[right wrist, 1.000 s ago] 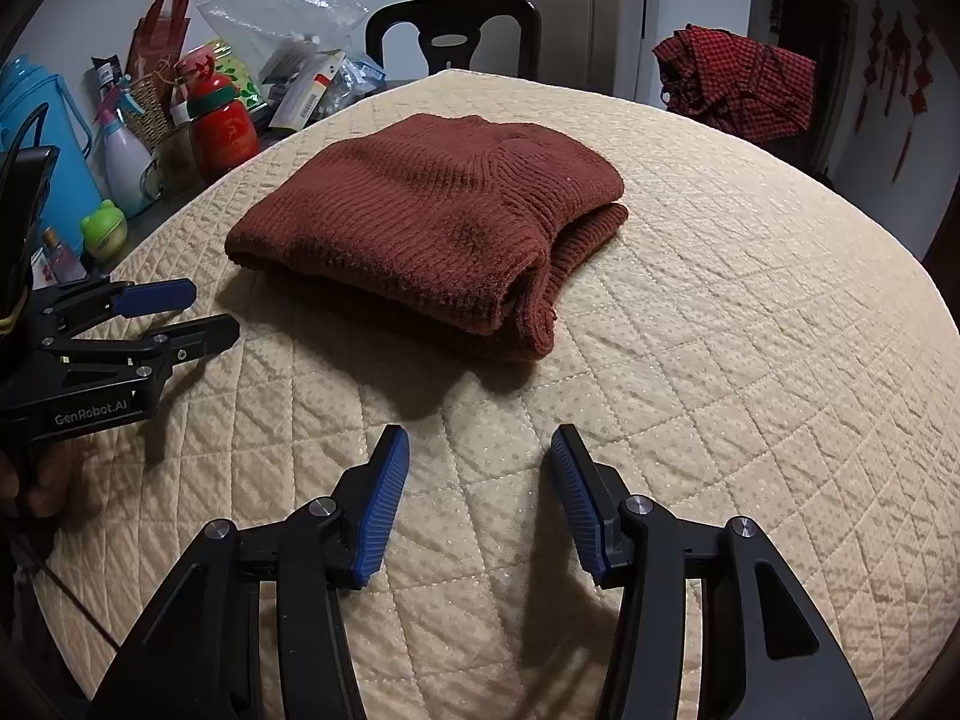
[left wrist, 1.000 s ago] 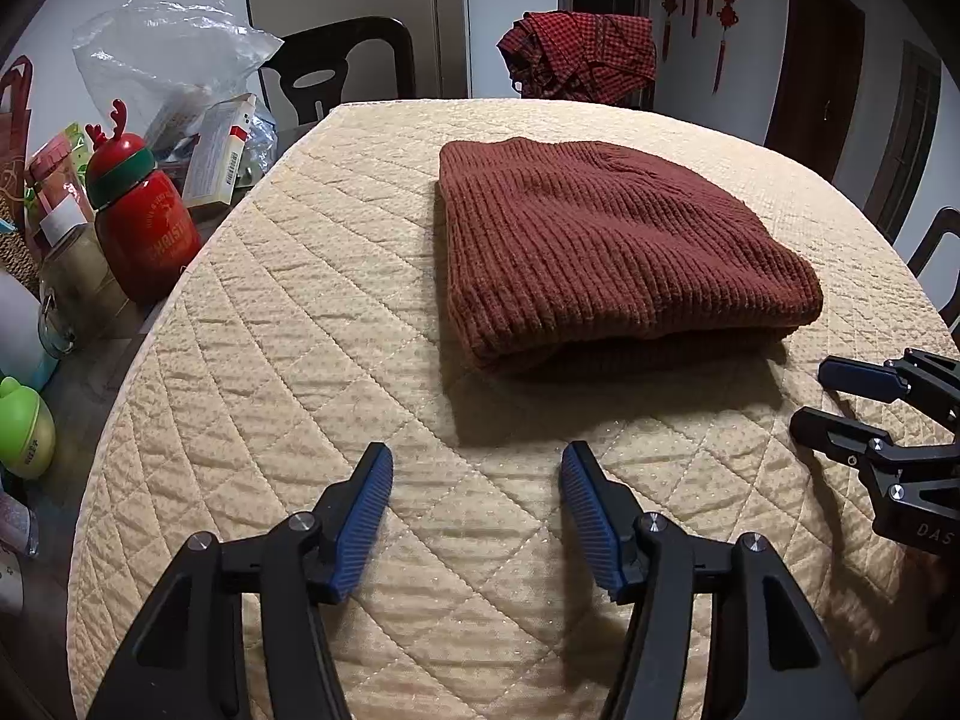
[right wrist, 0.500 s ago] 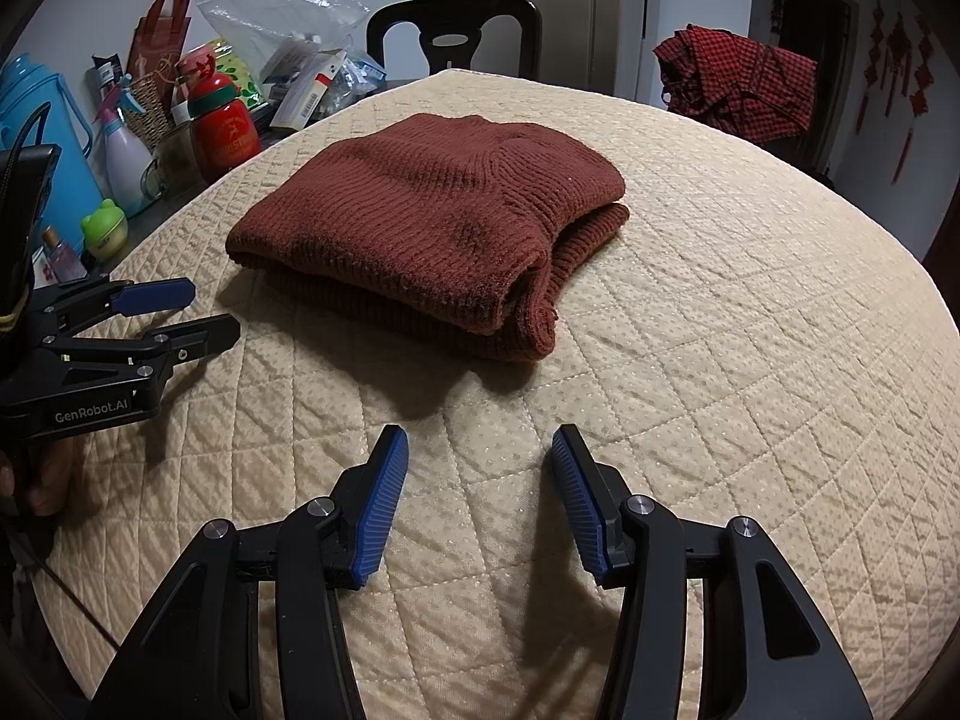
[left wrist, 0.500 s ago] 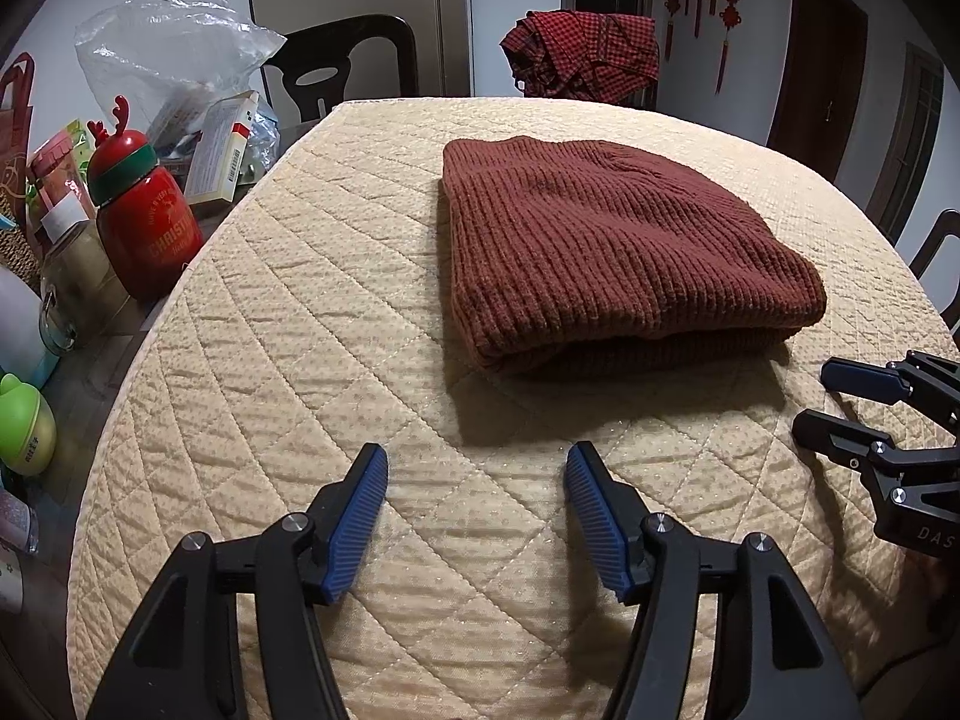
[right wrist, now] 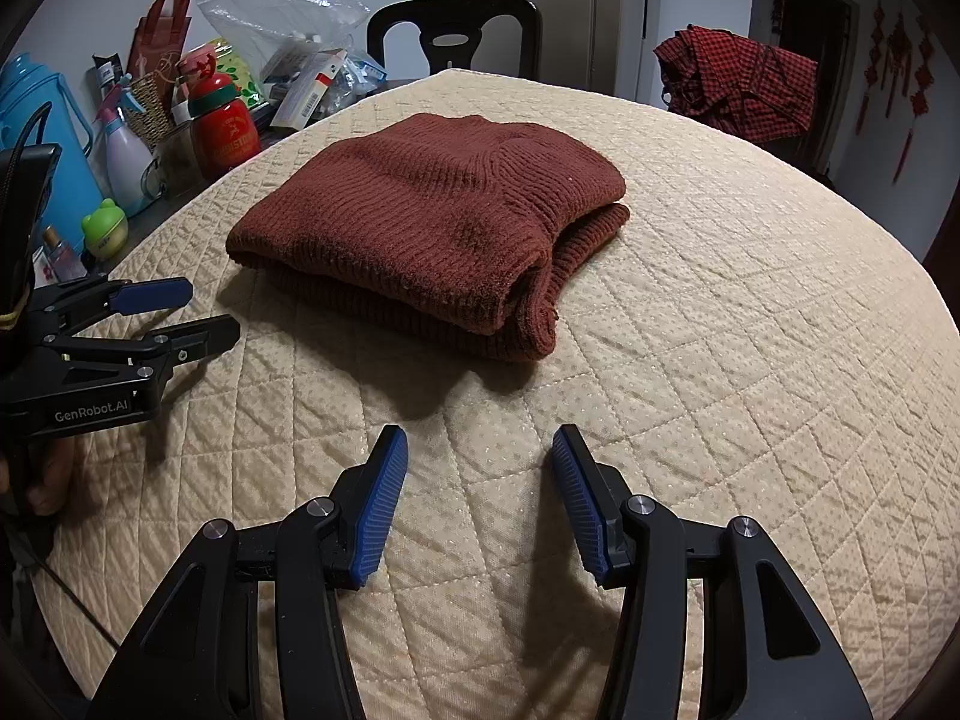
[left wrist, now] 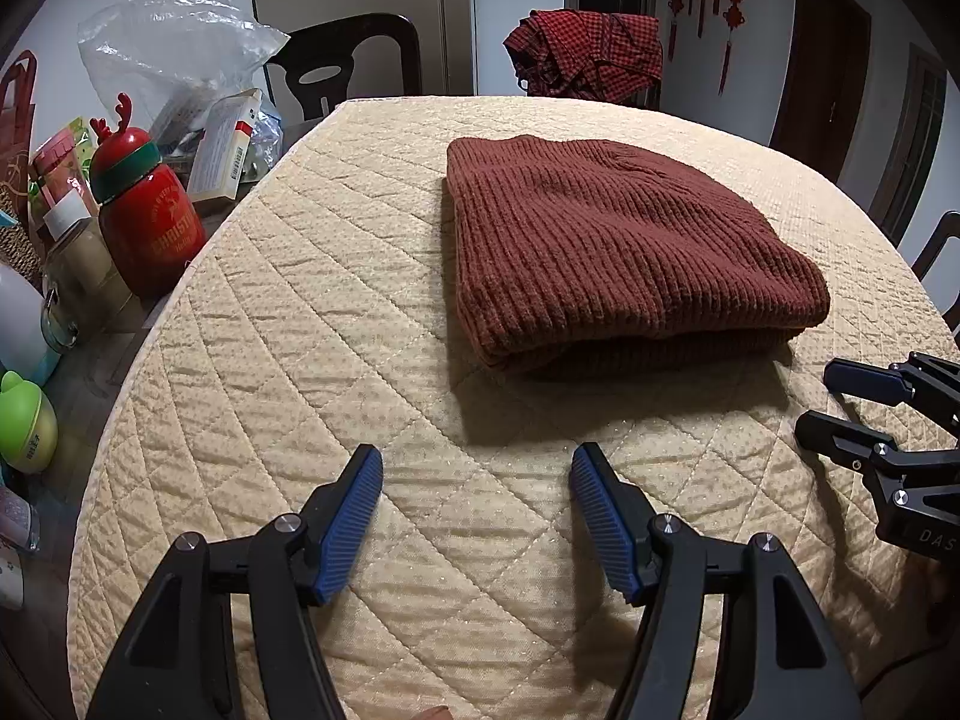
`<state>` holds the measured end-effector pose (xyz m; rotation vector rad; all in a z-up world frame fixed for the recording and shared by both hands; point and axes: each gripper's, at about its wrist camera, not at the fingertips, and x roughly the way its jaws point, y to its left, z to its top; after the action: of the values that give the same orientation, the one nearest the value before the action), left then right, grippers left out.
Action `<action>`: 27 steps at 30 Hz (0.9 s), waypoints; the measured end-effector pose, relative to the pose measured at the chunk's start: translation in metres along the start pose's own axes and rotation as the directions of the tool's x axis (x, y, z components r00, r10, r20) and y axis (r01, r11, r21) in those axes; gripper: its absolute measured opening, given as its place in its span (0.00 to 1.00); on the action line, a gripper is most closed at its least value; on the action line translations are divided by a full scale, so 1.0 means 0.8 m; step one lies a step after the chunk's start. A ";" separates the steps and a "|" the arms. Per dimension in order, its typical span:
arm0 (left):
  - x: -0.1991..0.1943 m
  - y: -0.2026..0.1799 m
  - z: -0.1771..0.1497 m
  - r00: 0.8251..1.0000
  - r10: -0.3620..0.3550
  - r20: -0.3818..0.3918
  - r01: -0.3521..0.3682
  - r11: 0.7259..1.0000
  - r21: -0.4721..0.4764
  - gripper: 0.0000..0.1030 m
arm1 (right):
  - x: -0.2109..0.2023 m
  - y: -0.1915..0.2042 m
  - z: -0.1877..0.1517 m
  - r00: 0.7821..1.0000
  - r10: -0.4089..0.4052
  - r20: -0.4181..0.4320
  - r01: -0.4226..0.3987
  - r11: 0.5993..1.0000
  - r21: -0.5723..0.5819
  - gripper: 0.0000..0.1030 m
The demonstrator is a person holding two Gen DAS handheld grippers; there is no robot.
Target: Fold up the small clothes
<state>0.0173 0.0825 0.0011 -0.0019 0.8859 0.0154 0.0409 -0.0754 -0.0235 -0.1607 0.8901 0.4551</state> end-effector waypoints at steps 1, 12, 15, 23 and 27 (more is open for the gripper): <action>0.000 0.000 0.000 1.000 0.000 0.000 0.000 1.000 0.000 0.67 | 0.000 0.000 0.000 1.000 0.000 0.000 0.000 1.000 0.000 0.50; 0.000 0.000 0.000 1.000 0.000 0.000 0.000 1.000 -0.001 0.67 | 0.000 0.000 0.000 1.000 0.000 0.000 0.000 1.000 0.000 0.50; 0.000 0.000 0.000 1.000 0.000 0.000 0.000 1.000 0.000 0.67 | 0.000 0.000 0.000 1.000 0.000 0.000 0.000 1.000 0.000 0.50; 0.000 0.000 0.000 1.000 -0.001 -0.001 0.001 1.000 -0.001 0.68 | 0.000 0.000 0.000 1.000 0.000 0.000 0.000 1.000 0.000 0.50; 0.000 0.000 0.000 1.000 0.000 -0.001 0.000 1.000 0.000 0.68 | 0.000 0.000 0.000 1.000 0.000 0.000 0.000 1.000 0.000 0.50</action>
<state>0.0174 0.0824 0.0011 -0.0024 0.8866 0.0151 0.0410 -0.0752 -0.0236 -0.1607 0.8901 0.4552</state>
